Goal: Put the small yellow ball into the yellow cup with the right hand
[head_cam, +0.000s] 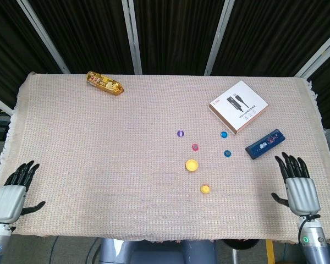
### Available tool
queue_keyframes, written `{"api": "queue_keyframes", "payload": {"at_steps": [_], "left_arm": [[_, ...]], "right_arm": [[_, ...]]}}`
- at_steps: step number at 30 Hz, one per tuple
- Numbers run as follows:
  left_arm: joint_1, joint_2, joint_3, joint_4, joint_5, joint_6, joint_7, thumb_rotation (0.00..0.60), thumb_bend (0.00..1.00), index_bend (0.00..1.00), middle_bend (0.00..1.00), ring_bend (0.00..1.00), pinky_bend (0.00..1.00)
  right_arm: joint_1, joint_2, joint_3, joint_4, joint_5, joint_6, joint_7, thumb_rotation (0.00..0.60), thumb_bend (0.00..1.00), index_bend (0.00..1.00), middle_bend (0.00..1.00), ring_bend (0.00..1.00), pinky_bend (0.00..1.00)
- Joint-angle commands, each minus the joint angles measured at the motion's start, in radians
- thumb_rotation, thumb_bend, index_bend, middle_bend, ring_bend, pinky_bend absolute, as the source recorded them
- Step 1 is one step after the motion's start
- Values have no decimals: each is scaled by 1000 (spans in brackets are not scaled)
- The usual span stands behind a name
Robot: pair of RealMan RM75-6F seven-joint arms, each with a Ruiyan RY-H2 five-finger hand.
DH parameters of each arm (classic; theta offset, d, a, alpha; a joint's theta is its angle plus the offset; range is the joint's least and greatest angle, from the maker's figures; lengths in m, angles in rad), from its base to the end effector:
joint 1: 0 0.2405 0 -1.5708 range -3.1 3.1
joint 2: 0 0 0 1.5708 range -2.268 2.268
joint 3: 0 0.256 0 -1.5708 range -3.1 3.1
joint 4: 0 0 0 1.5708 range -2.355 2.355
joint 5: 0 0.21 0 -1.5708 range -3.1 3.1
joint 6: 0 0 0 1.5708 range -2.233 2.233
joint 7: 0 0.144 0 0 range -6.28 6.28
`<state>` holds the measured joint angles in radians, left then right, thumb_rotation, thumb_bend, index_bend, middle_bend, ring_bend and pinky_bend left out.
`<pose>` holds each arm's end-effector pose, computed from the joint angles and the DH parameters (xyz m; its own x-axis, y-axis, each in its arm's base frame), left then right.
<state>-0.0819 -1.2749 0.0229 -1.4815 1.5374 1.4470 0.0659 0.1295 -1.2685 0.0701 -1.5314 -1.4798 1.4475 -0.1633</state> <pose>-0.3234 0.1646 0.1028 0.4390 0.1122 0.8915 0.8985 -0.0520 -0.4359 -0.3066 -0.1991 0.1166 0.4771 -0.0056 0.8788 -0.8785 -0.0301 0.4767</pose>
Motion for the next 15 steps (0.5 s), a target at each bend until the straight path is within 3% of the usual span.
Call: {"api": "queue_keyframes", "payload": {"at_steps": [1, 8, 15], "left_arm": [[1, 0, -2, -3, 2, 5, 9, 600, 0, 0, 0, 0, 168], [4, -6, -11, 2, 7, 28, -7, 600, 0, 0, 0, 0, 168], [2, -8, -5, 13, 12, 21, -18, 600, 0, 0, 0, 0, 168]], "right_arm": [[1, -3, -13, -20, -19, 0, -26, 600, 0, 97, 0, 0, 0], [33, -47, -30, -88, -30, -57, -157, 600, 24, 177, 0, 0, 0], [77, -168, -10, -117, 1, -114, -240, 600, 111, 230, 0, 0, 0]]}}
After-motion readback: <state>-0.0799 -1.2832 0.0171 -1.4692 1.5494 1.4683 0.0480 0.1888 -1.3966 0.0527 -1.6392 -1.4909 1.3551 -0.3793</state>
